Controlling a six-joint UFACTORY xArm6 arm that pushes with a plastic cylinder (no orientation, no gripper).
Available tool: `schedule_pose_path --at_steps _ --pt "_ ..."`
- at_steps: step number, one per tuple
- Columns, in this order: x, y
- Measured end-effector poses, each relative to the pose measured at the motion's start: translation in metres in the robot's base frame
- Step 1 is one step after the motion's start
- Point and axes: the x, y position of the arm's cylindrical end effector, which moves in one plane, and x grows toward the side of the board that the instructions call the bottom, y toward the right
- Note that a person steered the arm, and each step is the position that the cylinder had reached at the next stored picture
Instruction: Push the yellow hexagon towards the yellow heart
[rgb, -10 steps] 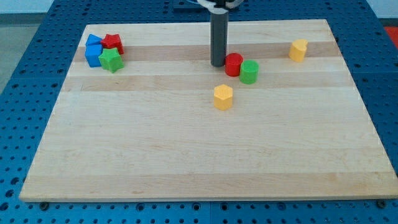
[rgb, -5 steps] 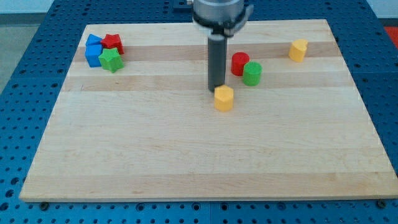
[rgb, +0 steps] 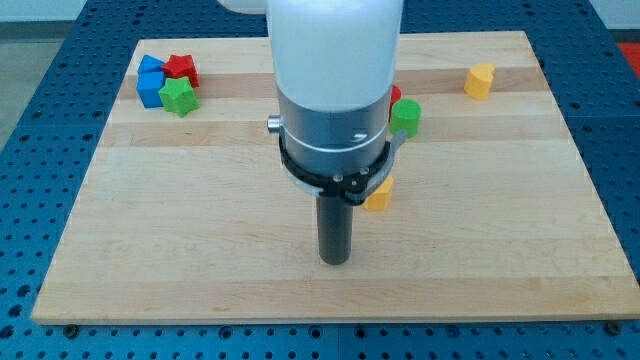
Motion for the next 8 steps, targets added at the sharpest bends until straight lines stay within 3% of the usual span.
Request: schedule_pose_path --at_steps 1,2,4,6,8 --pt "-0.021 0.033" --pt "-0.114 0.049" --pt "-0.231 0.059" --pt "-0.231 0.059" --pt "-0.272 0.124"
